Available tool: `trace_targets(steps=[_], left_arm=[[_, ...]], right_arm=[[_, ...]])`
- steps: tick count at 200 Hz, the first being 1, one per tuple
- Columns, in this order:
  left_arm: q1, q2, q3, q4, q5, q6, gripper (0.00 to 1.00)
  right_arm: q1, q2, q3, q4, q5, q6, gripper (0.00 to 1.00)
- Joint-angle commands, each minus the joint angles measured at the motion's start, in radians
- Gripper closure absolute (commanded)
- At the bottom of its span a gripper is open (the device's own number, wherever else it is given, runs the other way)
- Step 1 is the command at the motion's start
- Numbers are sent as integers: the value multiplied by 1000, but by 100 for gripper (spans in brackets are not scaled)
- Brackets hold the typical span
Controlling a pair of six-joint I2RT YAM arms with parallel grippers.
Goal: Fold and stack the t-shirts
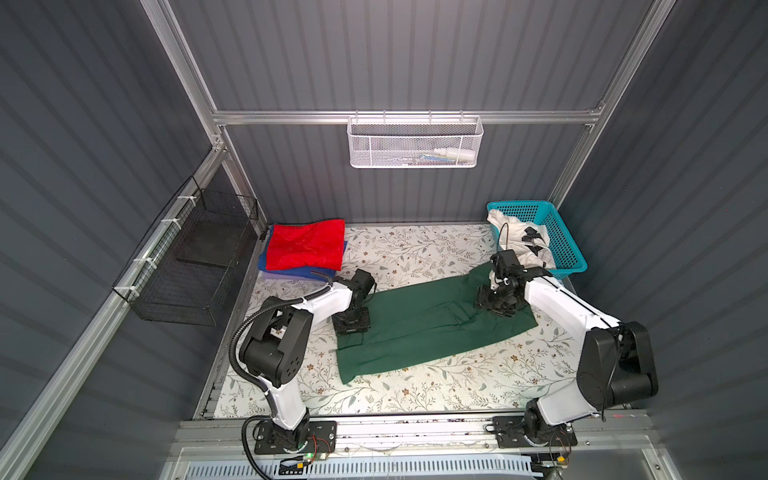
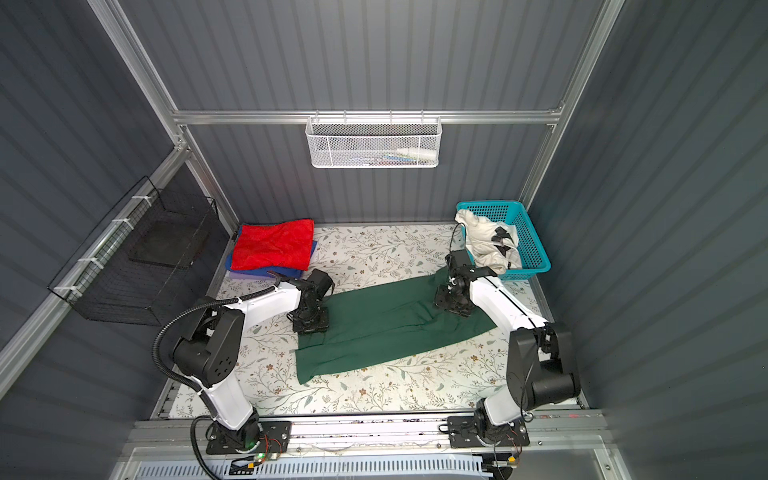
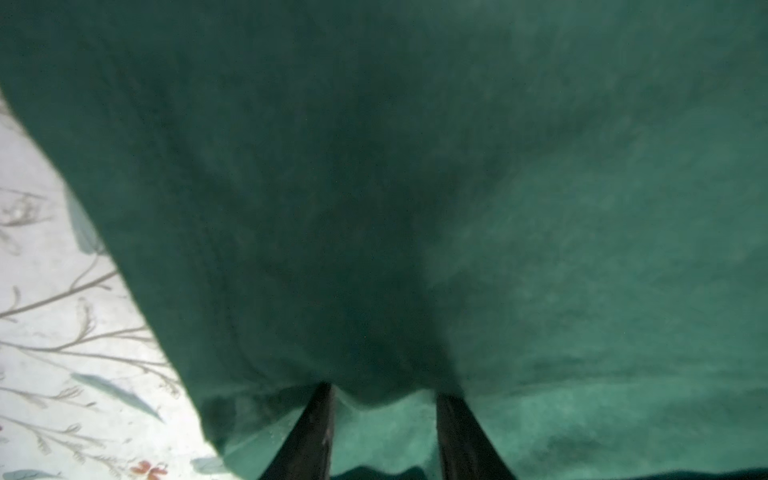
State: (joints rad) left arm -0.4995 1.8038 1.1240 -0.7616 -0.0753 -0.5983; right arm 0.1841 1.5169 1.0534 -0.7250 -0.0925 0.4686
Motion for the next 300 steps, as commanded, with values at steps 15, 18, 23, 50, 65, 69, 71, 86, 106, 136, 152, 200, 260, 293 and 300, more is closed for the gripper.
trace_targets(steps=[15,18,23,50,65,69,71,86,106,136,152,200,260,293,300], left_arm=[[44,111,-53,142,19,6,60],[51,111,-56,152,26,8,61],[64,112,-60,164,34,12,61],[148,152,-22,177,23,43,63],[170,175,29,165,1,67,62],[171,180,40,160,-6,69,63],[172,181,47,158,-10,70,63],[172,178,86,156,-21,75,62],[171,162,112,168,-3,74,61],[171,138,138,149,30,88,54],[171,109,152,135,45,105,51],[171,-42,123,102,33,167,37],[171,-175,77,106,7,143,21],[171,-173,73,109,14,149,21],[171,-174,70,111,13,153,21]], right_arm=[[-26,-38,-39,-13,-17,32,37],[-27,-42,-43,-11,-18,35,37],[-29,-48,-49,-5,-22,39,37],[-52,-63,-88,22,-62,54,38],[-54,-67,-105,33,-74,62,40],[-54,-68,-111,34,-74,63,41],[-54,-69,-116,37,-77,64,41],[-53,-75,-143,51,-89,77,44],[-51,-75,-182,84,-126,96,49],[-37,-76,-225,115,-140,122,52],[-29,-74,-245,147,-155,132,52],[-28,-10,-203,167,-151,99,56],[-4,70,-143,145,-60,53,66],[27,80,-106,135,0,25,67],[29,89,-104,143,0,24,69]])
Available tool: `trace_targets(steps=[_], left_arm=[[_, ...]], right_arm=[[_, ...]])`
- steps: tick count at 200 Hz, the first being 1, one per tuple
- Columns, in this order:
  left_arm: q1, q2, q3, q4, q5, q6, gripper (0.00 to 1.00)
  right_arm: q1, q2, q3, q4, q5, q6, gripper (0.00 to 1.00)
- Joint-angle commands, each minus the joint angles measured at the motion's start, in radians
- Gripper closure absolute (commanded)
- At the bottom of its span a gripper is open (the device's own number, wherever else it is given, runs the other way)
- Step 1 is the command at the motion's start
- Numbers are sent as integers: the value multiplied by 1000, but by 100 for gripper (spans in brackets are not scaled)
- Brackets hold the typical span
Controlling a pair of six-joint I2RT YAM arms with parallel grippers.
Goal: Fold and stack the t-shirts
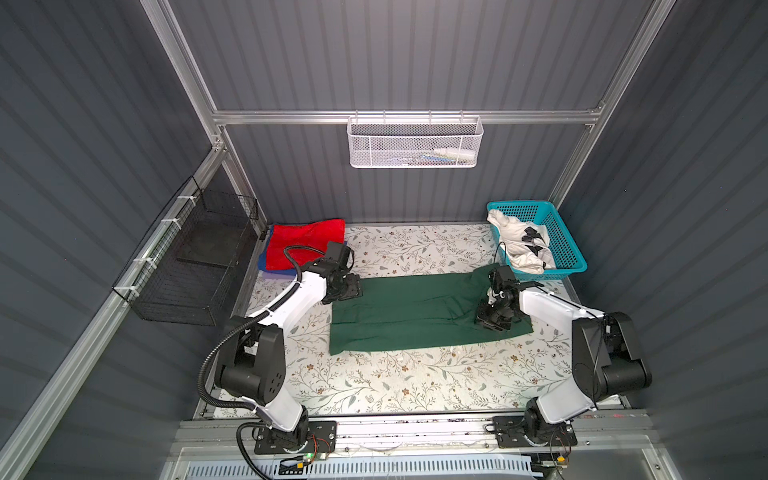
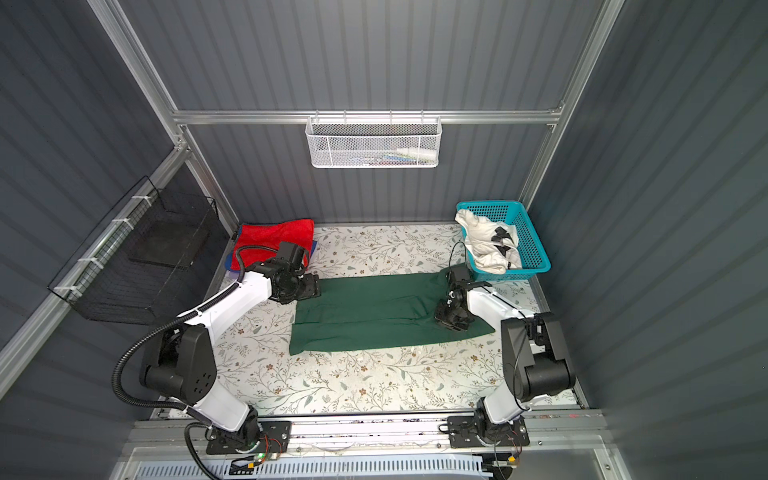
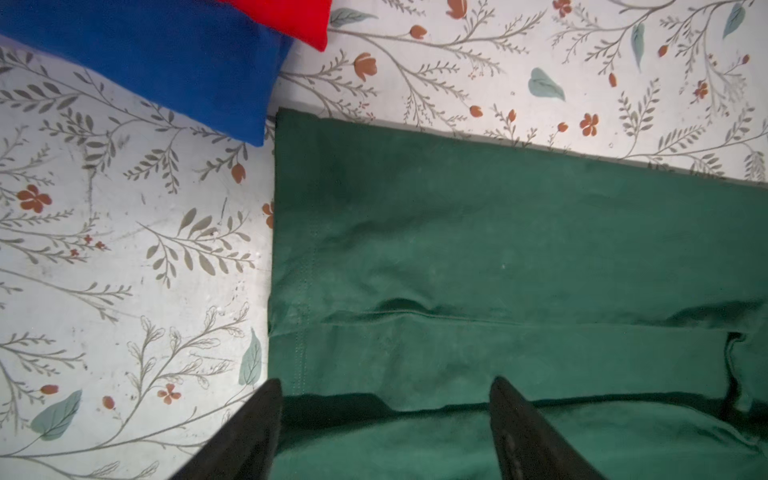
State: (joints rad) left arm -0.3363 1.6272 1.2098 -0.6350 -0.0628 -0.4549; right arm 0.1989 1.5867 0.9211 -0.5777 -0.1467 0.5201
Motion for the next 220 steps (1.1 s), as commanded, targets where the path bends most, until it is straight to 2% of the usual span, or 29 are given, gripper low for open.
trace_targets(steps=[1,28,49,89,101,108,156,192,220], left_arm=[[8,3,-16,-14,1,11,21],[9,10,-38,3,-22,29,21],[10,19,-44,9,17,28,22],[8,14,-73,75,114,-6,25],[8,12,-76,86,125,-7,26],[8,13,-79,91,129,-9,27],[8,2,-80,99,136,-8,28],[6,2,-84,109,152,-10,28],[-12,-14,-94,130,166,-21,27]], right_arm=[[14,21,28,-4,54,-27,70],[27,74,43,8,62,-39,84],[53,90,71,7,79,-60,88],[85,91,105,-7,85,-76,90],[88,96,109,-10,94,-75,94],[88,99,114,-12,102,-75,100],[112,98,188,-77,170,-92,100],[122,91,195,-105,153,-88,100],[123,67,127,-100,147,-65,71]])
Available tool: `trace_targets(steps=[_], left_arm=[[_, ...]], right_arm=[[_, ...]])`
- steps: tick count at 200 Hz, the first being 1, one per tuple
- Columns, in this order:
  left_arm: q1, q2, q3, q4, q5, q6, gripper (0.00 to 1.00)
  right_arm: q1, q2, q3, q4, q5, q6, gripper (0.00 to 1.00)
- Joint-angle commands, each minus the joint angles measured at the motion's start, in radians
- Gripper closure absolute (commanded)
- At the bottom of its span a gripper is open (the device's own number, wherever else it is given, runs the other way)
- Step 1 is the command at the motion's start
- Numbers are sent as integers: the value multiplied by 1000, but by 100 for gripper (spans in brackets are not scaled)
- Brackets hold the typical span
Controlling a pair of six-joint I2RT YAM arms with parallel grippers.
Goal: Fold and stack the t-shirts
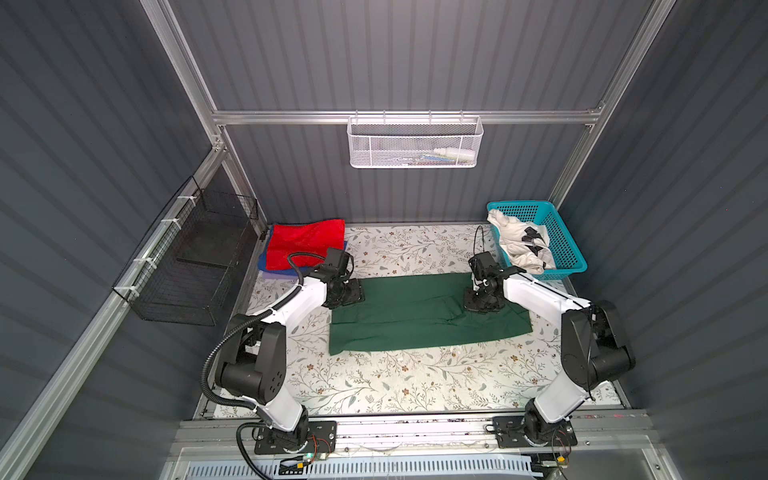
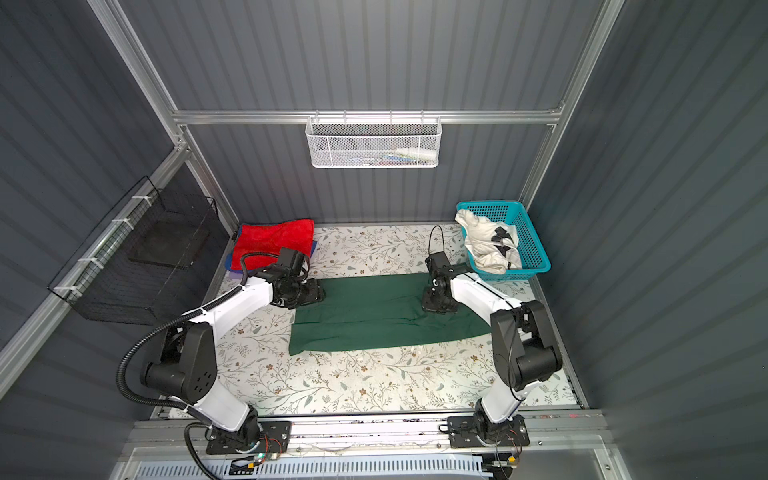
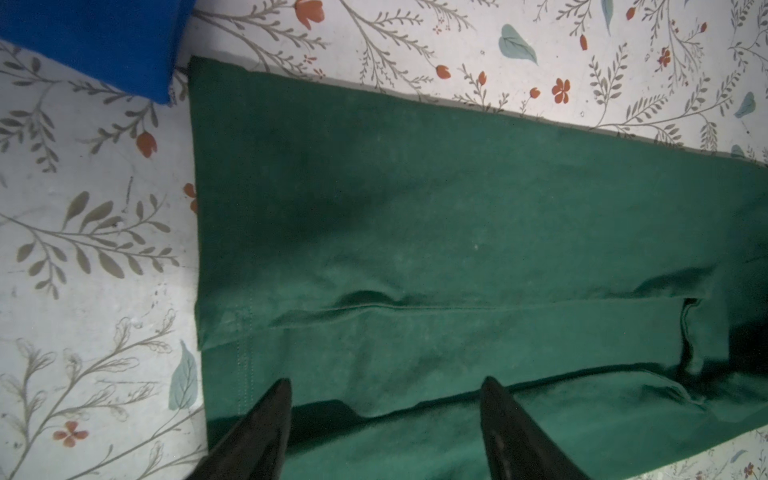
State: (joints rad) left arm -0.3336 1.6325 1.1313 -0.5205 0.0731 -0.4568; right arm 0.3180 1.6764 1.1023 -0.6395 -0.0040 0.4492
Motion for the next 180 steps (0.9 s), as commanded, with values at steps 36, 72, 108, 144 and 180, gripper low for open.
trace_targets(steps=[36,72,108,144,180], left_arm=[[-63,-57,-7,25,3,-29,12],[-86,-90,-1,42,-9,-53,10],[-97,-89,-1,48,0,-58,9],[-97,-86,-2,50,16,-64,8],[-98,-89,0,53,21,-69,8]], right_arm=[[3,-106,-169,10,-12,45,44],[4,-153,-232,47,-8,81,44],[4,-144,-260,110,-15,92,67],[3,-110,-249,134,5,63,66],[3,-76,-251,144,9,39,57]])
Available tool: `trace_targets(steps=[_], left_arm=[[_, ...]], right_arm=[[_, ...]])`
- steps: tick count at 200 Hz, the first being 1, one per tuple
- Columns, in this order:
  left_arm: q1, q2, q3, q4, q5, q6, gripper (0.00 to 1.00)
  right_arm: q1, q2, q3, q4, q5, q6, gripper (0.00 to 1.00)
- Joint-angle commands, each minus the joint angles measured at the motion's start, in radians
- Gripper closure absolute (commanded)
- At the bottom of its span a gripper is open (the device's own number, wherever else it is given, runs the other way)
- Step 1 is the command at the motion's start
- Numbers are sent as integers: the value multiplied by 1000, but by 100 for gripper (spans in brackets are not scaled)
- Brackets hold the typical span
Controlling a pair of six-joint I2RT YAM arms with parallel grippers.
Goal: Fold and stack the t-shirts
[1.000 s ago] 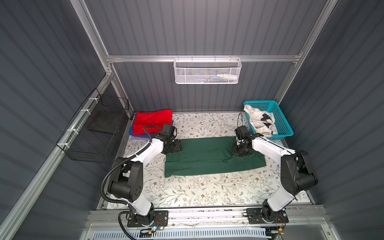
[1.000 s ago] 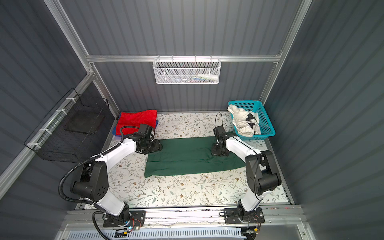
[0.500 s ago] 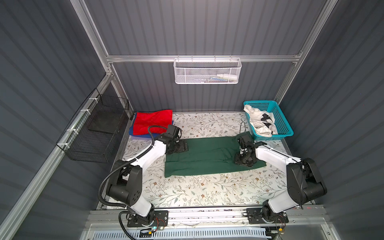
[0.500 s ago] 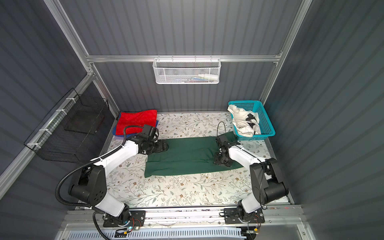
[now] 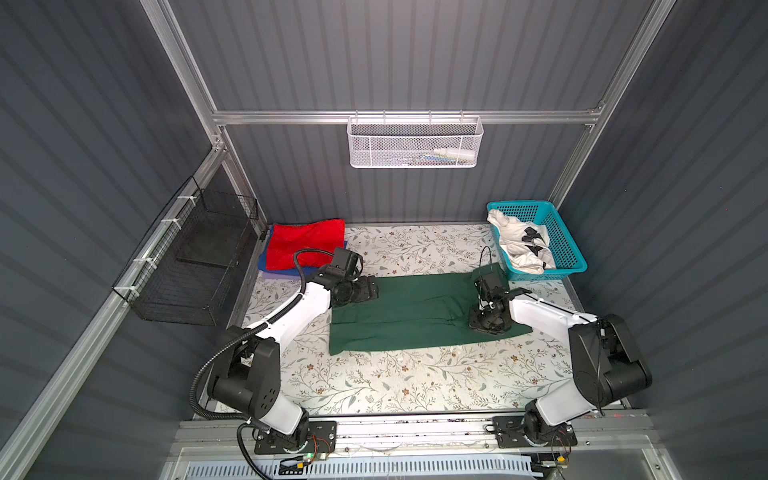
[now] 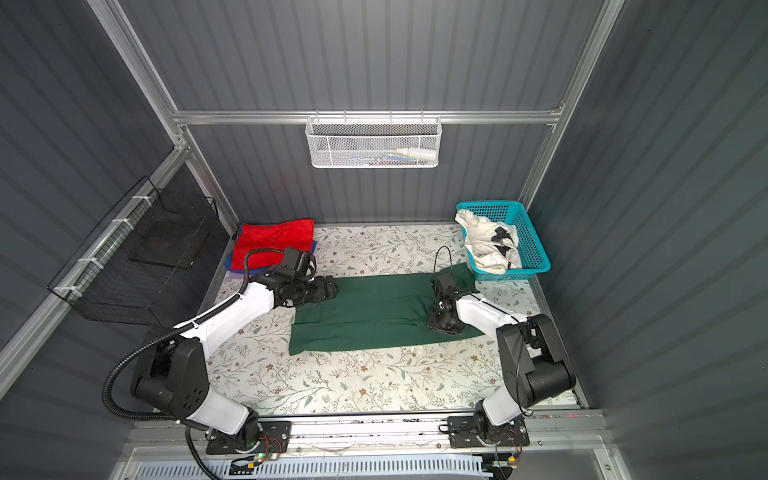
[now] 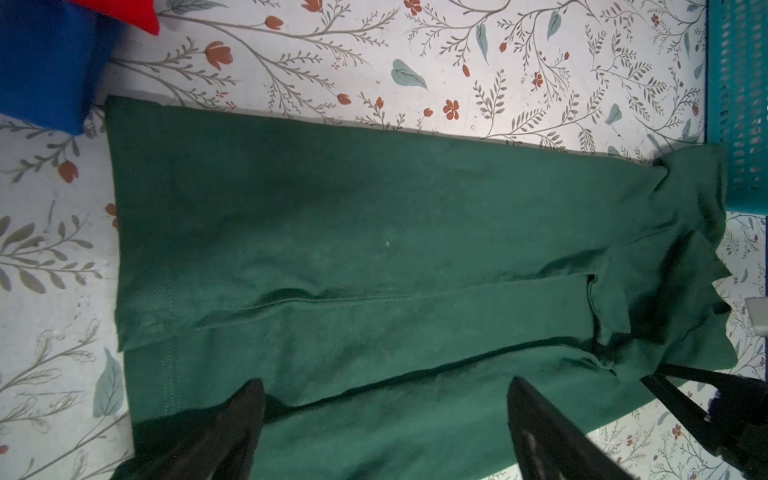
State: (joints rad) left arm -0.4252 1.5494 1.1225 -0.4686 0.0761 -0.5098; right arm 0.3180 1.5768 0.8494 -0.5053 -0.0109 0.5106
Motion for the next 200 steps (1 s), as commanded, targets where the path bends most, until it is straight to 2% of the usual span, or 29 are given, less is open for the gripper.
trace_targets(steps=[1,38,82,106,155,170,200], left_arm=[[-6,-5,8,1,17,-16,8],[-7,6,16,1,19,-22,8],[-7,29,37,-16,21,-19,8],[-7,41,48,-23,19,-21,8],[-7,54,50,-26,22,-24,7],[-7,59,53,-24,23,-26,7],[-6,71,53,-7,48,-31,7]], right_arm=[[4,25,2,10,16,-23,57],[4,19,-12,40,11,-27,56],[4,42,12,37,35,-29,77],[5,45,22,30,49,-39,85],[6,19,84,-48,94,-89,82],[7,21,90,-48,84,-89,80],[9,49,104,-31,59,-91,82]])
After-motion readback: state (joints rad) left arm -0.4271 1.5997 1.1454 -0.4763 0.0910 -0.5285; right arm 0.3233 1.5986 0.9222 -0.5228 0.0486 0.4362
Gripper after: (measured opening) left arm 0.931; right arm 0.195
